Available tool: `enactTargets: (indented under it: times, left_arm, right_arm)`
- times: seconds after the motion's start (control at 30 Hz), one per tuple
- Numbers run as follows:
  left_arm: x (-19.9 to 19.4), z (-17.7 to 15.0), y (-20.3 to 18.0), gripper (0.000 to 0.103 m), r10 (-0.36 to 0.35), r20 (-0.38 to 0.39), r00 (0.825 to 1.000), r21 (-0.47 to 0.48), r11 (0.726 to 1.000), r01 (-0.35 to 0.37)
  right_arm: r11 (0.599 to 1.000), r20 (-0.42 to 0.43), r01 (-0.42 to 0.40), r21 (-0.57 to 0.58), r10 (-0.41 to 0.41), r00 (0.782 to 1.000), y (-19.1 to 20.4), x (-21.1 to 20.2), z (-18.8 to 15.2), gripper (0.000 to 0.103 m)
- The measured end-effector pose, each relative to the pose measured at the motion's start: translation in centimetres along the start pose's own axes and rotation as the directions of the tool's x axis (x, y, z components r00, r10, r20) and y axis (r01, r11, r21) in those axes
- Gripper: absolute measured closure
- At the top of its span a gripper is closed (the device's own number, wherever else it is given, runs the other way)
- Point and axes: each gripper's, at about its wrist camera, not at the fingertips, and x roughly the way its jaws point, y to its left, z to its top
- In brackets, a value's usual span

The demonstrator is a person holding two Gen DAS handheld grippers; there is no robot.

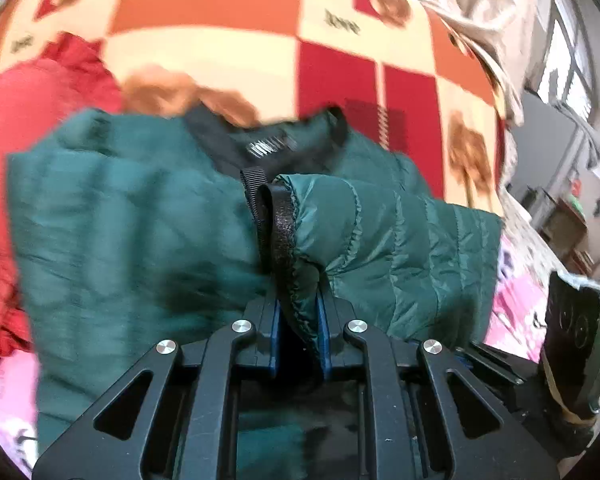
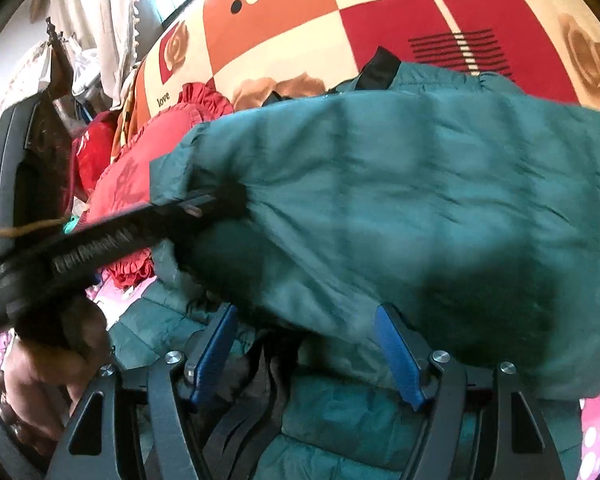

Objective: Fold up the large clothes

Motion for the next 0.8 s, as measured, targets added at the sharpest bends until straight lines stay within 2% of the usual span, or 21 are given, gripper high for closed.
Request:
enactTargets:
  times: [0.07, 0.23, 0.53, 0.6, 0.7, 0.73, 0.8]
  left_arm:
    - [-1.0, 0.3, 1.7, 0.089, 0.041, 0.02, 0.999, -0.025, 0.999, -0.04]
    - [-1.8, 0.1, 5.8, 0.089, 0.131, 0.013, 0.991, -0.086, 0.988, -0.129]
    - [-3.4, -0.7, 11.0, 0.089, 0.293, 0.026, 0.956, -0.176, 0.943, -0.284]
    - [-2.6, -1.0, 11.2, 0.087, 0.321, 0.005, 0.947, -0.162, 0.935, -0.316]
    - [-1.4, -1.7, 11.3, 0.071, 0.343, -0.042, 0.938, -0.129, 0.93, -0.346]
    - [-1.4, -1.6, 11.4, 0.068, 0.336, -0.054, 0.94, -0.132, 0.931, -0.341]
    - [-2.1, -1.4, 11.8, 0.068, 0.314, -0.058, 0.948, -0.161, 0.934, -0.319]
  right_arm:
    - [1.0, 0.006, 0.0, -0.001, 0.0, 1.0, -0.1, -0.2, 0.1, 0.034]
    - [1.0, 0.012, 0.007, 0.006, -0.007, 1.0, -0.4, -0.5, 0.1, 0.034]
    - [0.998, 0.042, 0.05, 0.037, -0.052, 0.998, -1.3, -1.4, 0.5, 0.034]
    - [0.994, 0.053, 0.077, 0.075, -0.081, 0.995, -2.2, -1.8, 0.6, 0.034]
    - [0.981, 0.07, 0.13, 0.146, -0.142, 0.987, -4.0, -2.8, 0.9, 0.034]
    - [0.976, 0.082, 0.145, 0.166, -0.16, 0.984, -4.6, -3.3, 1.0, 0.034]
    - [0.952, 0.129, 0.194, 0.236, -0.229, 0.965, -6.4, -4.9, 1.1, 0.034]
